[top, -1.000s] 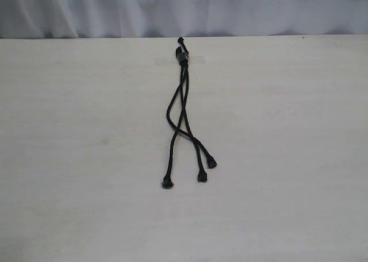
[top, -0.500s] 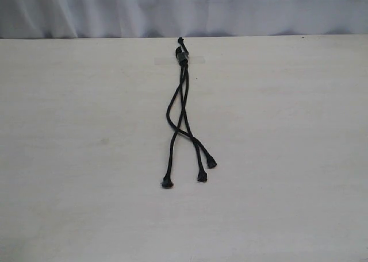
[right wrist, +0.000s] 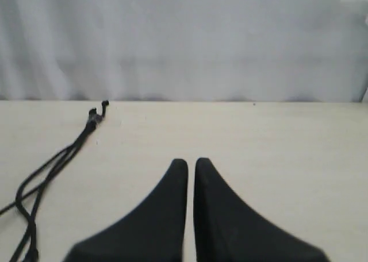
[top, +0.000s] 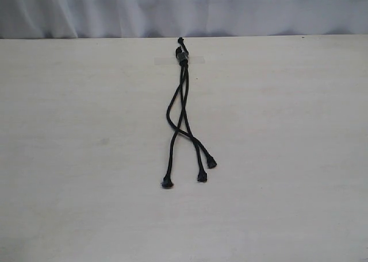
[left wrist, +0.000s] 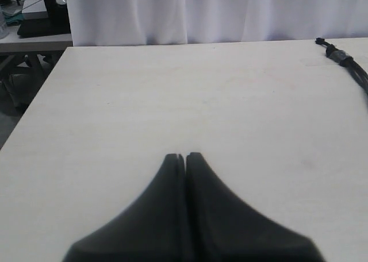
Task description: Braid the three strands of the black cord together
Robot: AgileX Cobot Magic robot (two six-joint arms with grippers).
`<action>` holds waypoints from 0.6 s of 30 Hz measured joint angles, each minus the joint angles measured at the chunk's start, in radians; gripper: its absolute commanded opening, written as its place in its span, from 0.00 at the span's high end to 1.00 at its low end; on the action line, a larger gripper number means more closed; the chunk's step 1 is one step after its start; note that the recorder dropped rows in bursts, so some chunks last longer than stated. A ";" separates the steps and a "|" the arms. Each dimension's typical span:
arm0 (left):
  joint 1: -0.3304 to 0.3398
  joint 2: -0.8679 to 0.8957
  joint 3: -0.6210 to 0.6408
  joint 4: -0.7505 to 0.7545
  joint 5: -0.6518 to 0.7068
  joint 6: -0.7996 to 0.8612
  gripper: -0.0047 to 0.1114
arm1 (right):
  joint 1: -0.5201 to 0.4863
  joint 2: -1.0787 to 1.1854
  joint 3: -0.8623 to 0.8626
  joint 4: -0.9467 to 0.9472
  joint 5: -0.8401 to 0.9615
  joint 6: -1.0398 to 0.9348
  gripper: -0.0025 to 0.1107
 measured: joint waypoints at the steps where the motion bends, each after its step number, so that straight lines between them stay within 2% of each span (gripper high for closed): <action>1: 0.000 0.000 0.000 0.000 0.000 0.000 0.96 | 0.000 0.000 0.072 0.000 -0.033 -0.002 0.94; 5: 0.000 0.000 0.000 0.000 0.000 0.000 0.96 | 0.000 0.000 0.194 0.000 -0.032 -0.004 0.94; 9: 0.000 0.000 0.000 0.000 0.000 0.000 0.96 | 0.000 -0.045 0.196 0.000 -0.068 -0.004 0.94; 13: 0.000 0.000 0.000 0.000 0.003 0.000 0.96 | 0.000 -0.191 0.196 0.000 -0.094 -0.004 0.94; 18: 0.000 0.000 0.000 0.000 0.003 0.000 0.96 | 0.000 -0.199 0.196 0.000 -0.123 -0.004 0.94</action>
